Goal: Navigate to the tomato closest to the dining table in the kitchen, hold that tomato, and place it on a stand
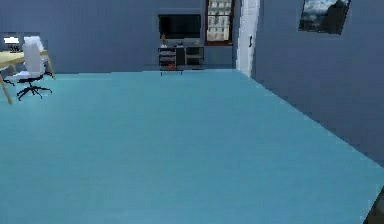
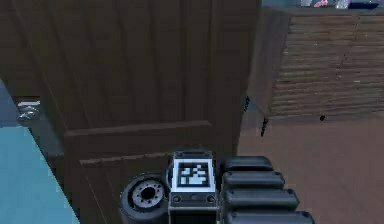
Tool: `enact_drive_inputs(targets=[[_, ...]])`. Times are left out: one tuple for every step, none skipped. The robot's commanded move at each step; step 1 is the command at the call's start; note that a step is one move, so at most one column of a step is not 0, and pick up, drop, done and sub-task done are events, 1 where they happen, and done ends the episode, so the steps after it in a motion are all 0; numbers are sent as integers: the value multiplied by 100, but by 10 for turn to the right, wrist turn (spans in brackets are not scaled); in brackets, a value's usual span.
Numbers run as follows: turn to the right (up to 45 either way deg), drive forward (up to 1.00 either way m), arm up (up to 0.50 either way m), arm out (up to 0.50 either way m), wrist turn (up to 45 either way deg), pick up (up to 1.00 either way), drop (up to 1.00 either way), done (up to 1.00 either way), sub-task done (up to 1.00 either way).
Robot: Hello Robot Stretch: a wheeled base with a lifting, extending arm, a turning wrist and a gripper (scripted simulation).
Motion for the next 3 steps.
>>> enact_drive_inputs(targets=[[0, 100, 0, 0, 0, 0, 0, 0, 0], [0, 100, 0, 0, 0, 0, 0, 0, 0], [-30, 0, 0, 0, 0, 0, 0, 0, 0]])
